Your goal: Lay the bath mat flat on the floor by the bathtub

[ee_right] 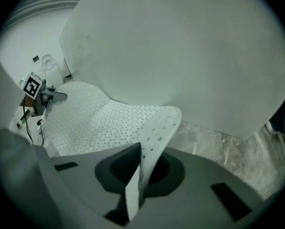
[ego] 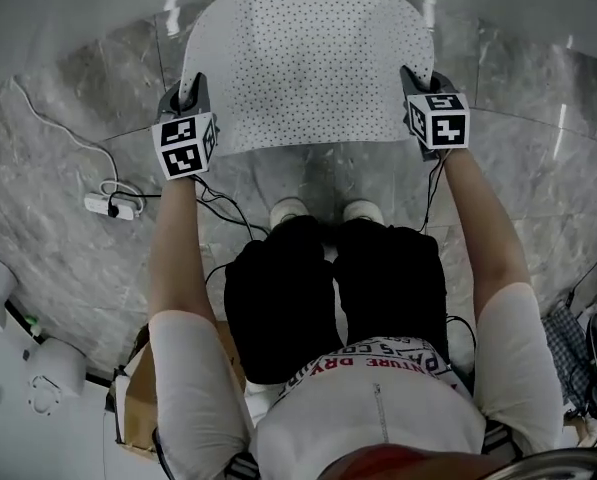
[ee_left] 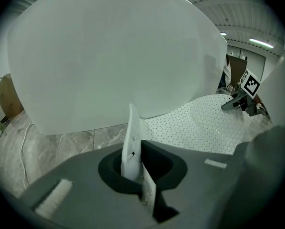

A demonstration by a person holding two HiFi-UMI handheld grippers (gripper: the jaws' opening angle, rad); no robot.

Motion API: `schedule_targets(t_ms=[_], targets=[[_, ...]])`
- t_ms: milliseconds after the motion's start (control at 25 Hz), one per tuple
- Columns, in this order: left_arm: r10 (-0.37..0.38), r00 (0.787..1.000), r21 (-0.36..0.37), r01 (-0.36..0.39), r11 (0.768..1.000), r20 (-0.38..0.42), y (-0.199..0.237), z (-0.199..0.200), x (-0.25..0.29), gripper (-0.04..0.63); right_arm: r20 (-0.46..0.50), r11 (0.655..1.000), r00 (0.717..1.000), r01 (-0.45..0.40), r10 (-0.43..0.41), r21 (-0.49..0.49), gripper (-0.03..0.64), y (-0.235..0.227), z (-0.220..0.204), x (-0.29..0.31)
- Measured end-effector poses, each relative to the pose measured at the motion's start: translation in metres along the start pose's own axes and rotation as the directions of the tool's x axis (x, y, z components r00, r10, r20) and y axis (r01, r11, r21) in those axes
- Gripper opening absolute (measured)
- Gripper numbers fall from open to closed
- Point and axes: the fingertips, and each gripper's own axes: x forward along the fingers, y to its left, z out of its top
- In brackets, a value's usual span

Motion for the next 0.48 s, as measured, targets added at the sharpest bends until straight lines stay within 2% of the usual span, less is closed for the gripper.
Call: schedule_targets(t_ms=[200,360,480], targets=[[0.018,1.0,0.003,-0.018,1.0,-0.02,0.027,-0.03,0.033,0.02,-0.045,0.993,0.995,0.091,-0.088,0.07,0.019,-0.043,-0.036,0.036],[0.063,0.997,-0.05,-0.064,0.997,-0.034,0.048,-0.054,0.05,0.02,-0.07,0.981,0.985,0.166,-0.159,0.1,0.02,-0.066,-0.058,0.053],[0.062,0.996,-0.107,-0.069,0.992,-0.062,0.055,-0.068,0.057,0.021,-0.082,0.978,0.978,0.196,-0.19,0.072,0.02,-0.072,-0.064,0.062]])
